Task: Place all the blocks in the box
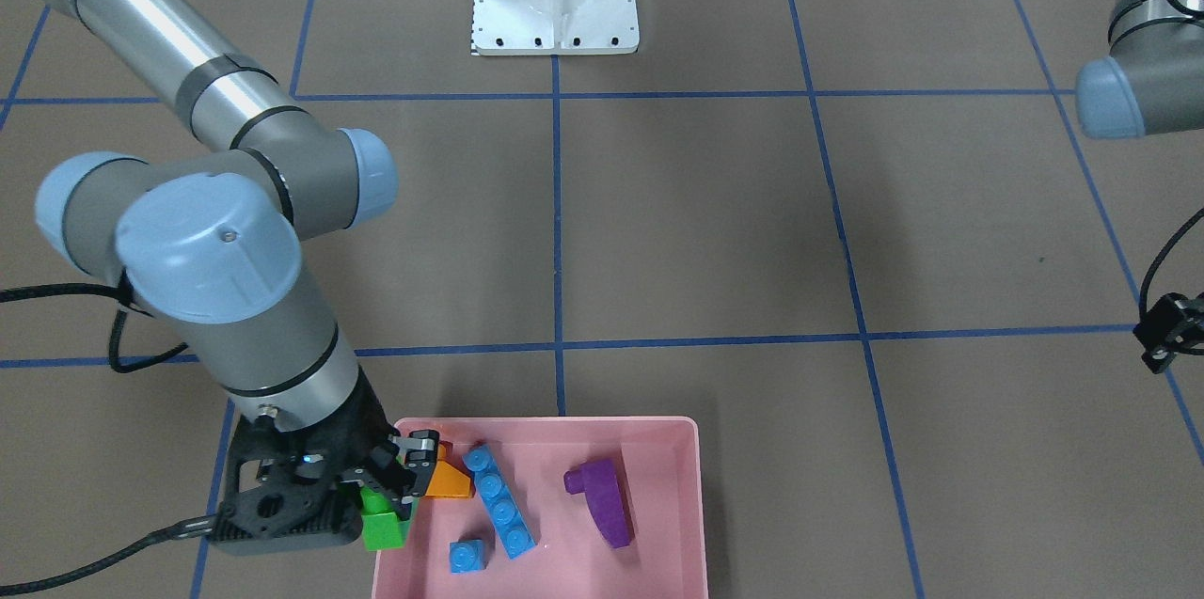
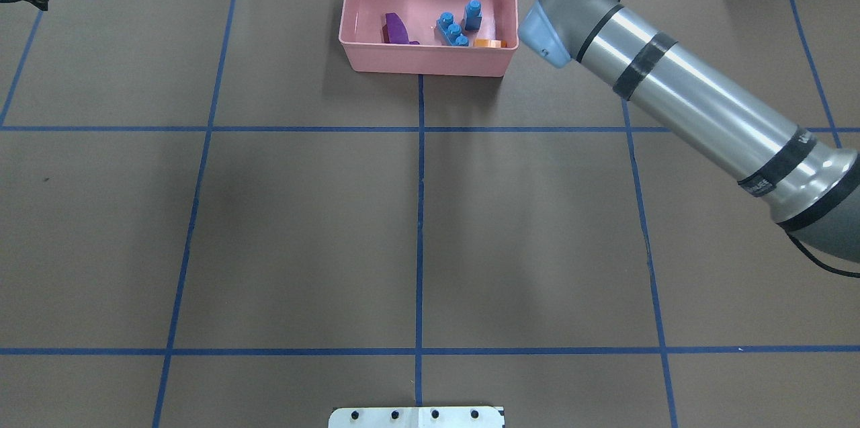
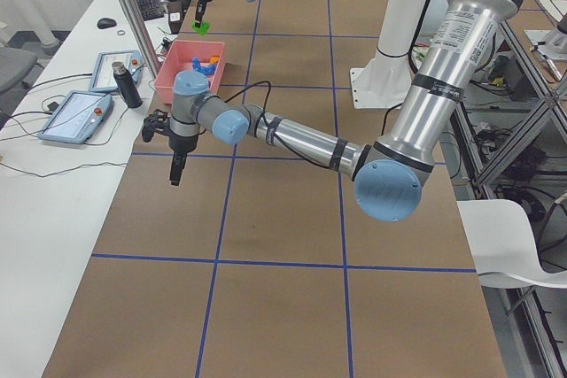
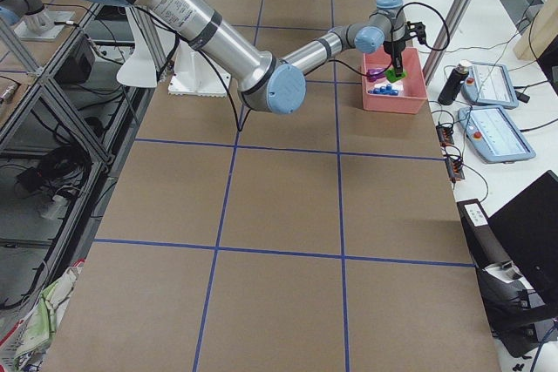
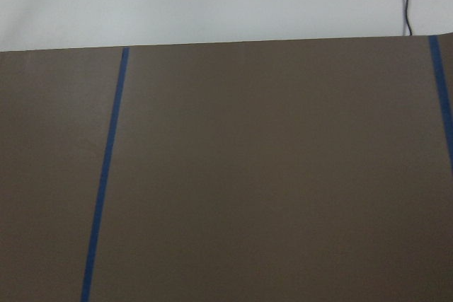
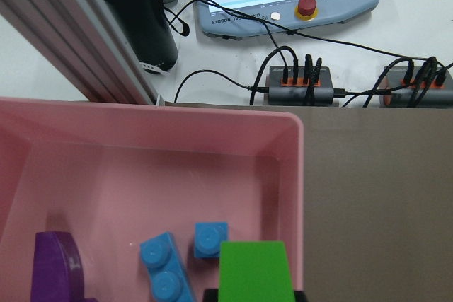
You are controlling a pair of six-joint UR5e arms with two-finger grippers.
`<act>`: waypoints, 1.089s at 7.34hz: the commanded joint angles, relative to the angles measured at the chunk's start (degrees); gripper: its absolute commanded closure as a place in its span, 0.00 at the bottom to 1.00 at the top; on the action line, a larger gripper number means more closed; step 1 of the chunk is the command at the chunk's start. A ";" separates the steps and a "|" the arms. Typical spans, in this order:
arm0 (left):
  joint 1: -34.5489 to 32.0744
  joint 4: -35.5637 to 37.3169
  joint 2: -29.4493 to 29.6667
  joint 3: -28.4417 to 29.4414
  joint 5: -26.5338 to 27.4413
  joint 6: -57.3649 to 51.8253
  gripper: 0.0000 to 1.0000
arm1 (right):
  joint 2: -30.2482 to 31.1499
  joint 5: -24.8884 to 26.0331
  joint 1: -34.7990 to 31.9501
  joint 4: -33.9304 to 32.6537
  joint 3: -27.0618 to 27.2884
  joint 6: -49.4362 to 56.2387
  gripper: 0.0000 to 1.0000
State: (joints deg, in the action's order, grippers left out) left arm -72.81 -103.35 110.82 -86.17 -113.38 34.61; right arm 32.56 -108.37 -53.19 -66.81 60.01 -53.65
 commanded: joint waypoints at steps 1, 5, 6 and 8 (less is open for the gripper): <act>-0.49 -0.27 -0.78 -0.84 -0.35 -0.24 0.00 | -1.18 4.21 3.18 2.12 -1.38 -3.72 0.32; -0.58 -0.10 -1.66 -0.76 -0.44 -0.33 0.00 | -1.10 0.73 1.26 0.29 -0.08 1.05 0.00; -1.02 0.25 -1.74 -0.67 -2.35 -0.42 0.00 | -0.05 -4.17 -2.23 -6.16 3.59 3.44 0.00; -1.11 0.43 -3.84 -0.84 -3.78 -2.94 0.00 | 10.00 -12.88 -10.40 -19.44 18.75 16.56 0.00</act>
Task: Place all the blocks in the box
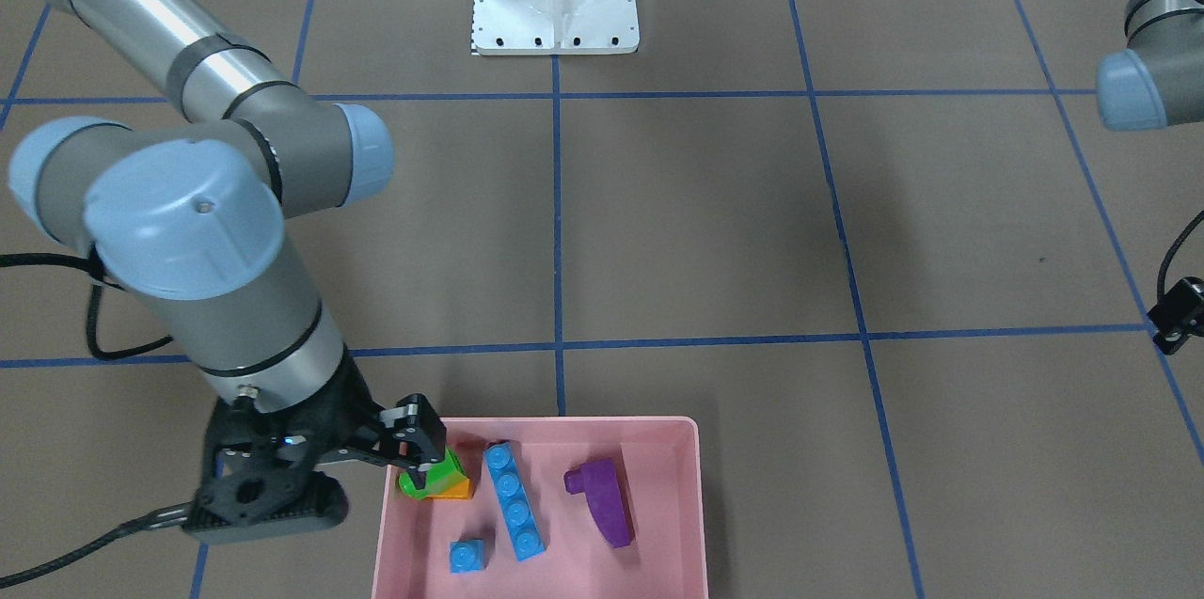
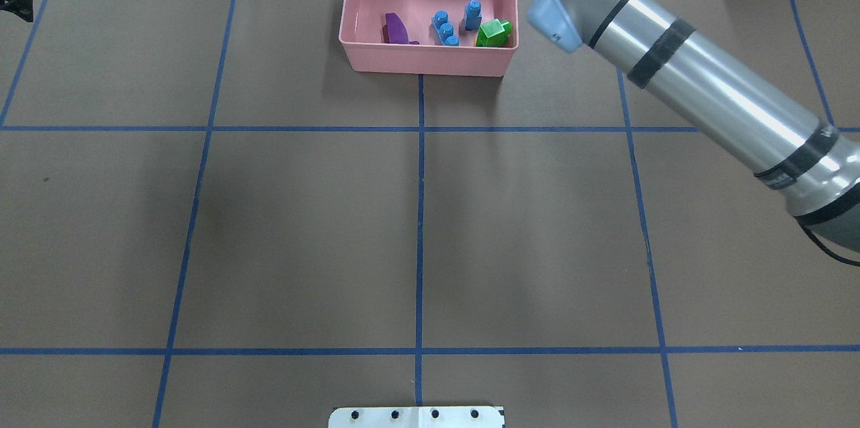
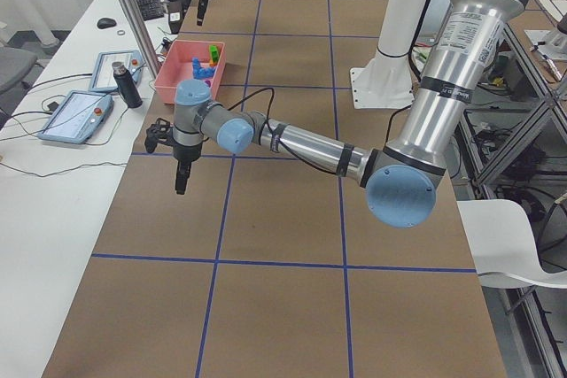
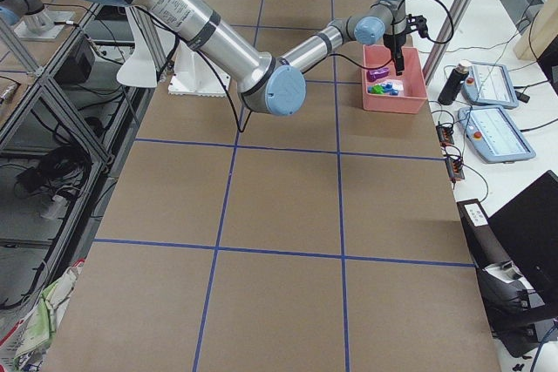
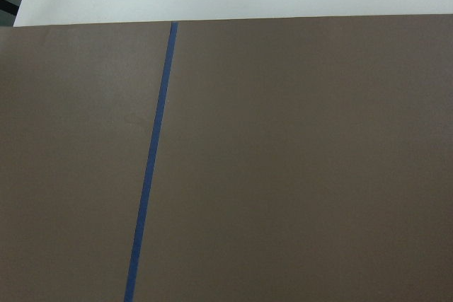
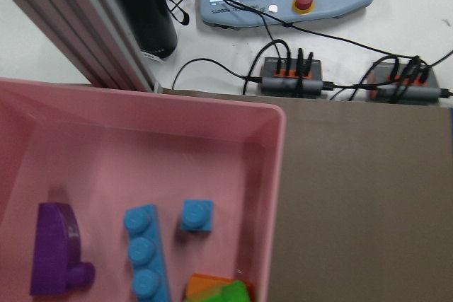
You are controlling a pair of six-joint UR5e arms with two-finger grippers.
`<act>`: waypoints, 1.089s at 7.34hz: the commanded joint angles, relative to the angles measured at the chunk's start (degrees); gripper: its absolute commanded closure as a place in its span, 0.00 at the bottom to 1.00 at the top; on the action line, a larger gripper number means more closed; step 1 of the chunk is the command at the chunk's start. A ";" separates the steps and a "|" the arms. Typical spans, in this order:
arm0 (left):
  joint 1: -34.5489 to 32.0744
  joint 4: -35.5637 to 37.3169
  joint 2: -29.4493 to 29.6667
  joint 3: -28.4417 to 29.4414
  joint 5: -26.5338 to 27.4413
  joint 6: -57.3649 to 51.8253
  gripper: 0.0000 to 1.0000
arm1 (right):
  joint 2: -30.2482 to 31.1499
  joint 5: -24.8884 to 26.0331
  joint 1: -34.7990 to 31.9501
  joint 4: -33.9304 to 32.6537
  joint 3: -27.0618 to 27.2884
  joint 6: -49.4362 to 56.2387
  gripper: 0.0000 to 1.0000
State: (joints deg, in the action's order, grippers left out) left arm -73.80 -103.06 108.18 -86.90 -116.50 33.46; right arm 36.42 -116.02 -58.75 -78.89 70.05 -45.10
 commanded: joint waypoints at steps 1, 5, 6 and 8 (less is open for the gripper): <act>-0.11 0.31 -2.78 -0.11 -0.75 -4.96 0.00 | 12.90 -8.58 -8.98 -10.81 14.10 13.14 0.00; -7.13 0.31 -14.37 -0.90 -12.87 -30.42 0.00 | 40.87 -9.66 -22.08 -11.29 25.40 40.82 0.00; -7.49 0.31 -17.27 -2.47 -12.79 -33.87 0.00 | 47.18 -12.10 -23.07 -10.67 27.23 43.92 0.00; -7.58 0.23 -25.08 -8.78 -12.79 -34.52 0.00 | 55.01 -14.23 -24.83 -8.30 27.77 44.13 0.00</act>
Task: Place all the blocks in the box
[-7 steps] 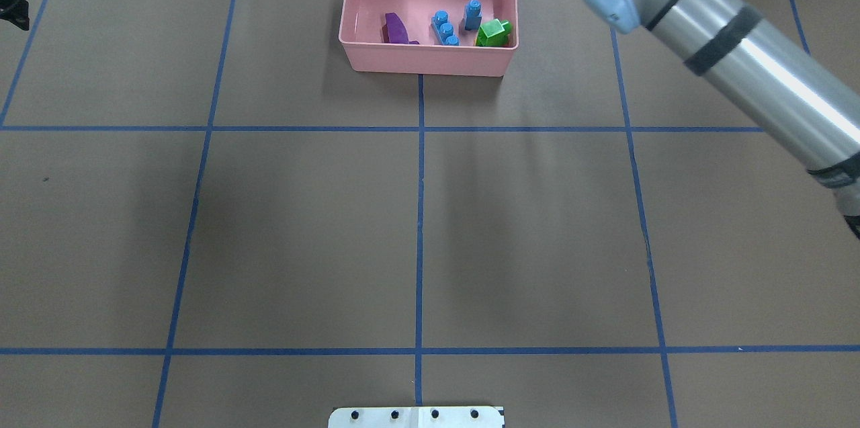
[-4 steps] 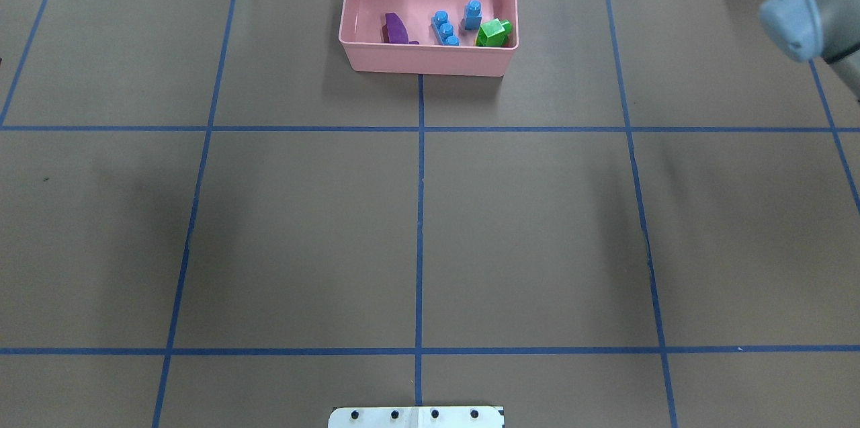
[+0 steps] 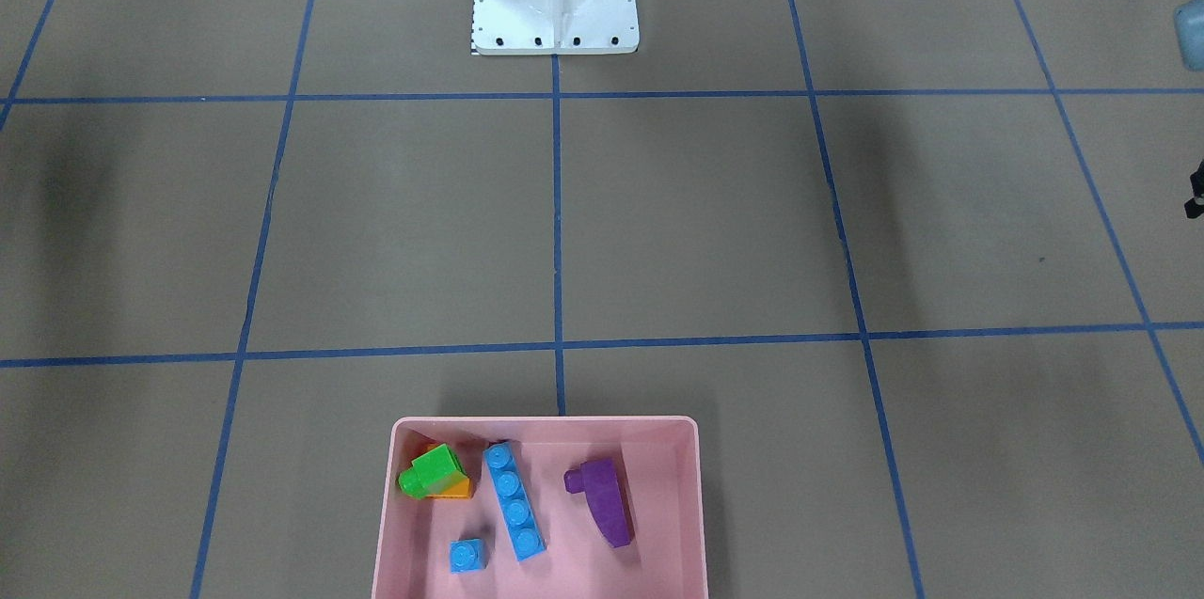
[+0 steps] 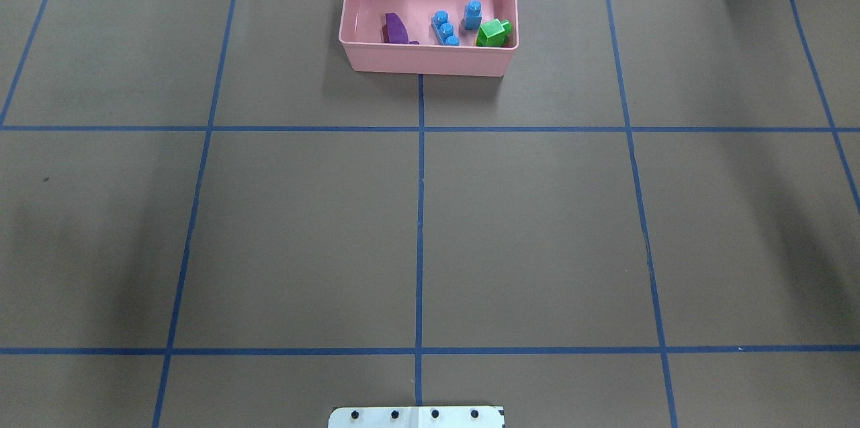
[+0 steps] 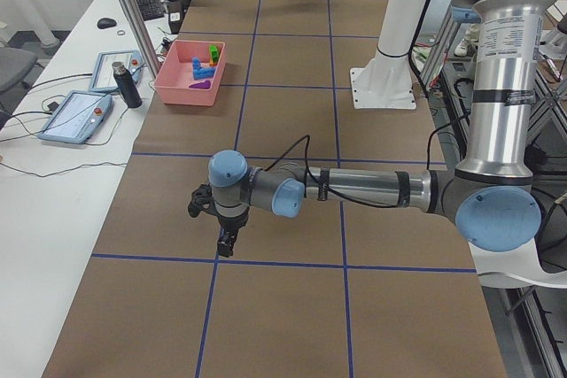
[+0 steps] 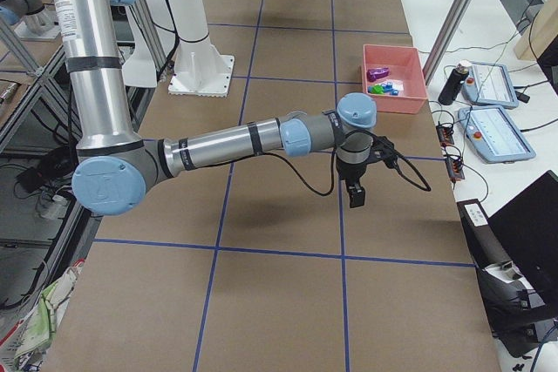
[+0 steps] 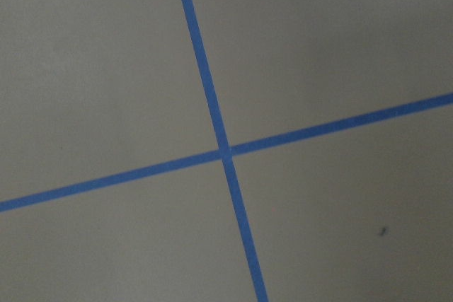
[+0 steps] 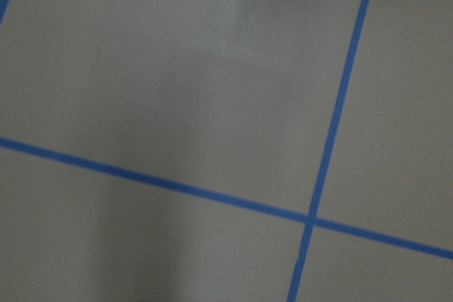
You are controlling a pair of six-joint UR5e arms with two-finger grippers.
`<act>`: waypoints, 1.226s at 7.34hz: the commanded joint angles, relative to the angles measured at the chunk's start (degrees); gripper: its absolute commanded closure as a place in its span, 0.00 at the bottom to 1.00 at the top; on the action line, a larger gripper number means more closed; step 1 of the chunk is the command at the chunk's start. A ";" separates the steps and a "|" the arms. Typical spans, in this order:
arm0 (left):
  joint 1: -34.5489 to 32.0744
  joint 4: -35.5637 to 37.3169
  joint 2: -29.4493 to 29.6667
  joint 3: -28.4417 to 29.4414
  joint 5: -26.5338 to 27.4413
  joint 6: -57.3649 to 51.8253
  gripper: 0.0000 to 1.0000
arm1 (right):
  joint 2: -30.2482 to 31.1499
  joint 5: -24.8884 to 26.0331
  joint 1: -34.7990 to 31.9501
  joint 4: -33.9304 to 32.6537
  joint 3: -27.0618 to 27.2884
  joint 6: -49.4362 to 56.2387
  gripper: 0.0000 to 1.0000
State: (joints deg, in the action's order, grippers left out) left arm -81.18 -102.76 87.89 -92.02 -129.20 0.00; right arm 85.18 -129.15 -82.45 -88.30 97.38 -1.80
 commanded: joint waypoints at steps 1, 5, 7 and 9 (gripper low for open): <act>-0.99 0.02 -6.83 -5.70 -0.18 -1.31 0.00 | 9.44 -0.93 -1.13 1.11 -1.38 0.05 0.00; -6.01 18.00 -4.59 -10.64 -0.09 -10.19 0.00 | 14.65 -9.44 -5.43 1.03 -1.84 1.61 0.00; -6.10 22.06 0.59 -8.02 -0.35 -9.23 0.00 | 15.19 -9.45 -7.19 1.03 -1.67 5.13 0.00; -6.10 21.29 3.51 -4.84 -1.06 -3.01 0.00 | 15.63 -9.28 -9.47 1.11 -0.62 4.44 0.00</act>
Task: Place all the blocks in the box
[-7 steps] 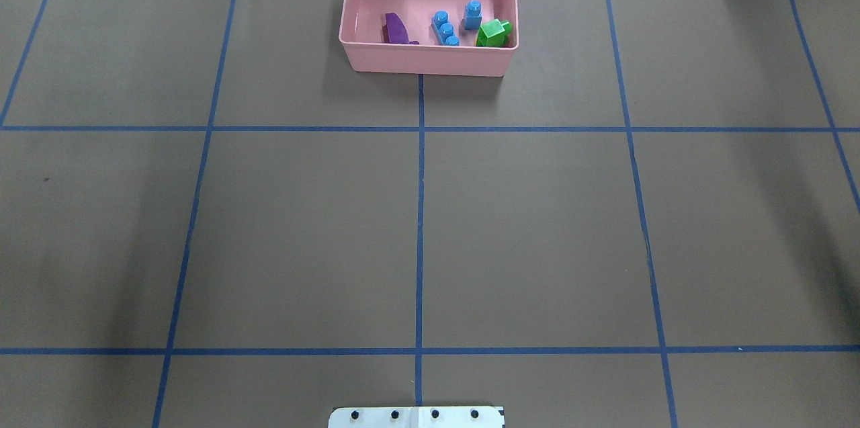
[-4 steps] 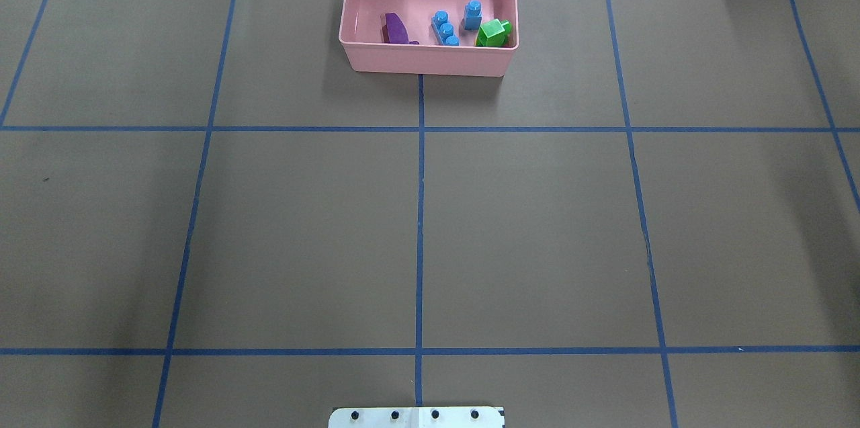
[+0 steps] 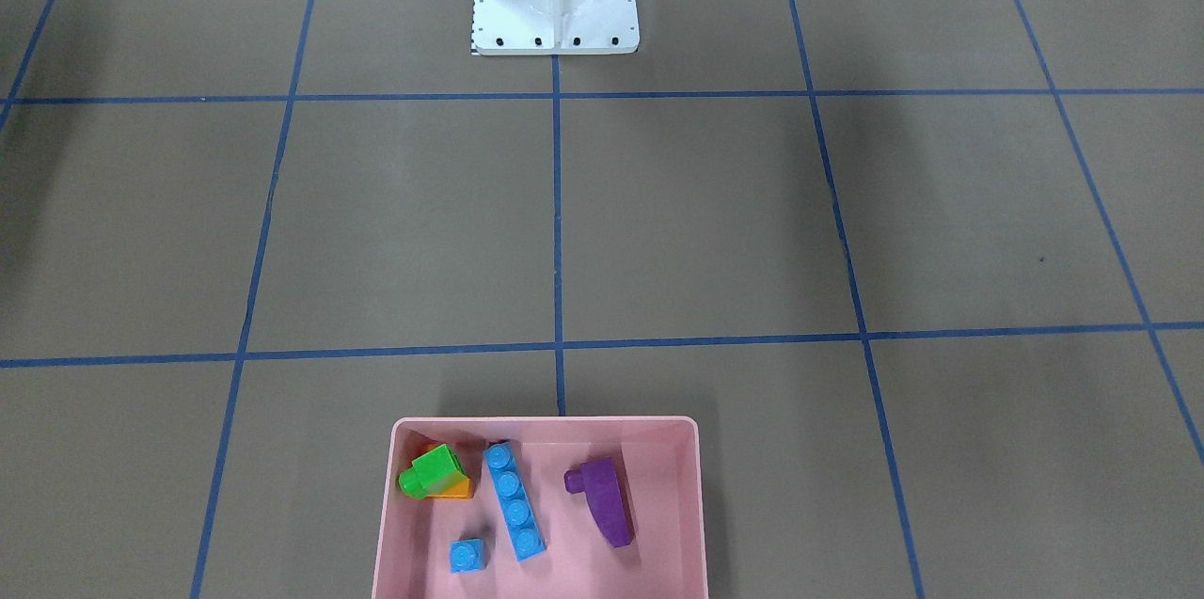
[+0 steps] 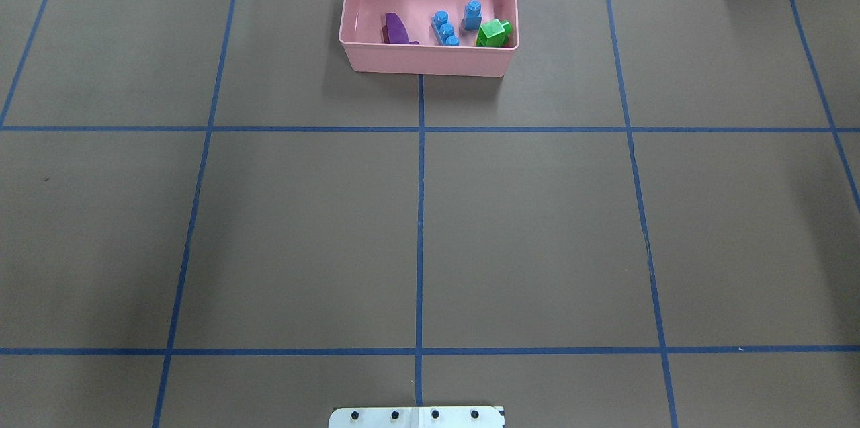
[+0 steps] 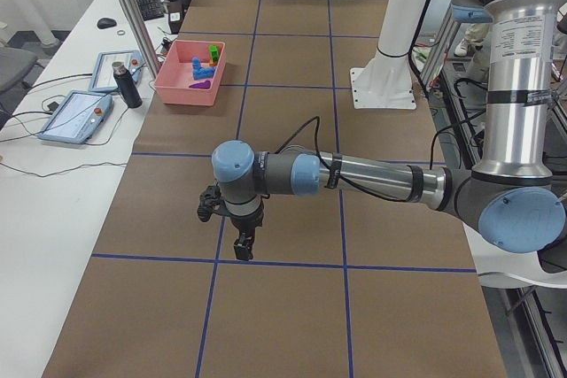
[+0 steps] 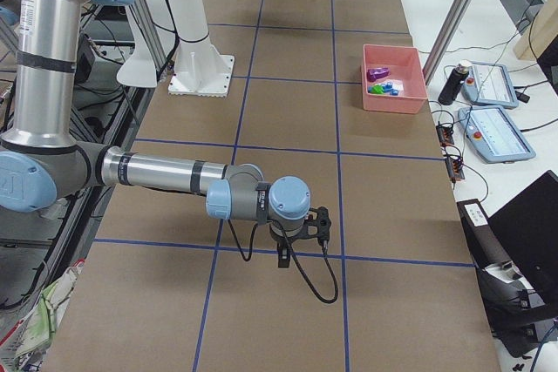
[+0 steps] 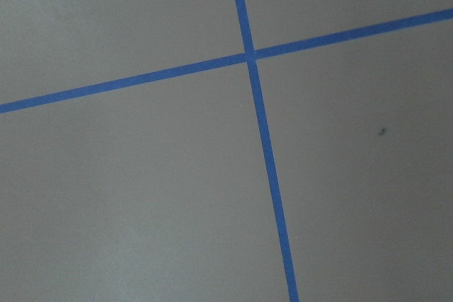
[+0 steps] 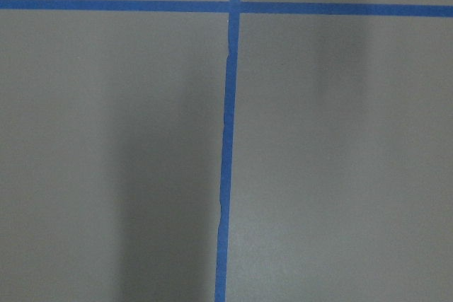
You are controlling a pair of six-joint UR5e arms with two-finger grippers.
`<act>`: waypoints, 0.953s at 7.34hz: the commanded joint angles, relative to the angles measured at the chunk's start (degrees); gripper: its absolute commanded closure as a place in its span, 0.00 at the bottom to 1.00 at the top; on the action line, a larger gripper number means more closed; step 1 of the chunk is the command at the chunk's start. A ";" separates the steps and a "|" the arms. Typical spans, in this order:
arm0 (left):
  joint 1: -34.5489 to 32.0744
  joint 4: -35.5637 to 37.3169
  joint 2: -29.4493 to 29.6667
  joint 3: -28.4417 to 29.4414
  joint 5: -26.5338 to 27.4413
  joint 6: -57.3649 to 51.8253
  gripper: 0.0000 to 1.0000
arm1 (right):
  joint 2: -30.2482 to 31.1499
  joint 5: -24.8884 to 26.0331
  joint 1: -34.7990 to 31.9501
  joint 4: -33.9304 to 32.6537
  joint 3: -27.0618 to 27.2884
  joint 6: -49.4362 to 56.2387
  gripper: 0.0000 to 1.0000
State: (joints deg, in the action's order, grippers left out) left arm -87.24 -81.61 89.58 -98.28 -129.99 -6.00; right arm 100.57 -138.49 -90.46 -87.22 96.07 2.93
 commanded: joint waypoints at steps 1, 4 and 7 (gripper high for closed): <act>-0.04 0.22 2.00 1.25 -0.26 3.10 0.00 | -0.36 0.06 -2.00 0.12 0.96 -0.38 0.00; -0.04 0.22 2.79 0.99 -0.26 3.37 0.00 | -4.05 -0.72 -3.32 -0.14 2.37 -0.56 0.00; -0.04 0.22 3.58 0.81 -0.26 3.45 0.00 | -4.59 -4.39 -3.24 -0.49 2.19 -0.64 0.00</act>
State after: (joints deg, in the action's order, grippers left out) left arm -87.27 -81.39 92.92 -97.35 -130.25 -2.57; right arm 96.14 -140.27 -93.67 -87.48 98.34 2.30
